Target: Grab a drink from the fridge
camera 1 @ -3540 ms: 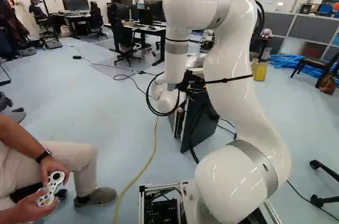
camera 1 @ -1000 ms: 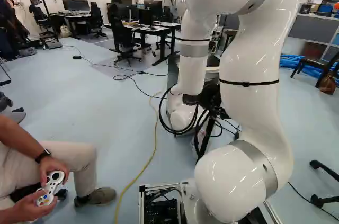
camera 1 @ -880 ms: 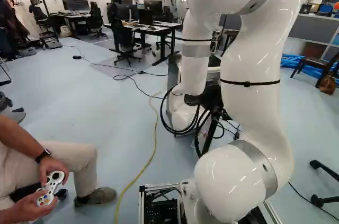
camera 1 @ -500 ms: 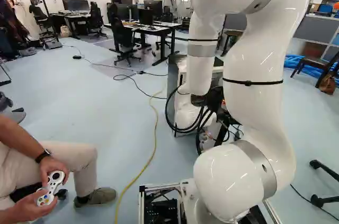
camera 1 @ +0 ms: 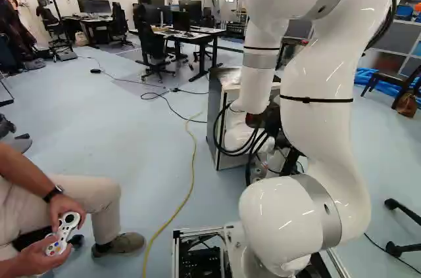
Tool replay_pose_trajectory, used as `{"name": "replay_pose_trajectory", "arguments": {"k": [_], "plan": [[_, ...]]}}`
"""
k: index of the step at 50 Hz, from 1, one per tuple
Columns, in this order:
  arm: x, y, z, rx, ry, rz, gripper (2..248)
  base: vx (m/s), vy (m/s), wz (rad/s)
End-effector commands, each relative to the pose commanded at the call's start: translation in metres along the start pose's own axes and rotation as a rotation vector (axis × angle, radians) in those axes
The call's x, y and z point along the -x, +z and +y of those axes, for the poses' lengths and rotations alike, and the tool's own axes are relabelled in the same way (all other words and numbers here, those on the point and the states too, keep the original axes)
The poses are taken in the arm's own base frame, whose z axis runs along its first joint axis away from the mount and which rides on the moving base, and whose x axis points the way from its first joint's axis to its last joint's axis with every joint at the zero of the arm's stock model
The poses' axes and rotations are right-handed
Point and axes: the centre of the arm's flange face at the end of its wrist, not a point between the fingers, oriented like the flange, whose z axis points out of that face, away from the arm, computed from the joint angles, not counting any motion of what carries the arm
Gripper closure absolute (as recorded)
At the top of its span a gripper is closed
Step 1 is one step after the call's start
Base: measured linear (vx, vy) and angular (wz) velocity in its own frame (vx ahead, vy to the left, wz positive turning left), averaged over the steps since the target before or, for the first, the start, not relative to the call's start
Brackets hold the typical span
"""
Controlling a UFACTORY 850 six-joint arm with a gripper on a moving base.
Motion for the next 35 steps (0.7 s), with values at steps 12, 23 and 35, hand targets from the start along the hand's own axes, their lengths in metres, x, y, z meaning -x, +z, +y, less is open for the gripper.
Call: {"name": "replay_pose_trajectory", "arguments": {"k": [12,23,35], "plan": [[-0.004,0.018,-0.006,0.066,0.032,-0.004,3,0.0,0.0,0.0],[-0.008,0.037,-0.013,0.121,0.064,-0.005,3,0.0,0.0,0.0],[-0.013,0.06,-0.022,0.18,0.103,-0.004,3,0.0,0.0,0.0]]}}
